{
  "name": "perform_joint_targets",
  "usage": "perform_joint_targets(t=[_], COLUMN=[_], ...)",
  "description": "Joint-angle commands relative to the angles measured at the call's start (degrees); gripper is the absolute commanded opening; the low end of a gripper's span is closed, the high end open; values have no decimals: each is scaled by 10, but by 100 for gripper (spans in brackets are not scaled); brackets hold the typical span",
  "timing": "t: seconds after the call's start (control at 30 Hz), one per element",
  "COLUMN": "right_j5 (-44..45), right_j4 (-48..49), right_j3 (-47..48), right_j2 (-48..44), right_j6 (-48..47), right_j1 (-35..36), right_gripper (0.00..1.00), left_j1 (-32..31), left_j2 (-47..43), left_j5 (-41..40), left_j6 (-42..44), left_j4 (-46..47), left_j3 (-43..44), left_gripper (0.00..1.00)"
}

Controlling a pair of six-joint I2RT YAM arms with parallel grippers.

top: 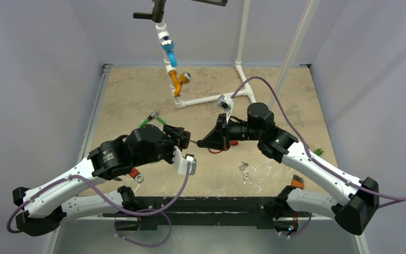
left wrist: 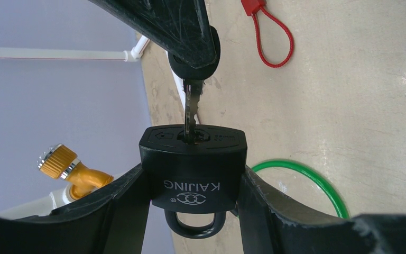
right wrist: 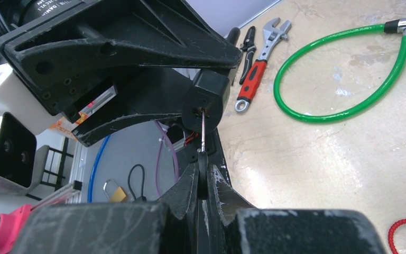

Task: Unlock with the key
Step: Unlock the lock.

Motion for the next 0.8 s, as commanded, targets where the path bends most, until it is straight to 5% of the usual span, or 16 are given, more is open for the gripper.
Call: perform_joint_targets(t=[0.0,0.77], right_j5=[5,28], right_j4=[42,63], right_j3=[29,58], right_j2=[6,69], right_j6=[4,35], right_j1=[-1,34], right_gripper=[0,0], left_j1=[-3,-4], left_j2=[-7,9], left_j5=[2,-57], left_j6=[14,45], left_j4=[69,95], left_j3=[27,6], left_gripper=[0,0])
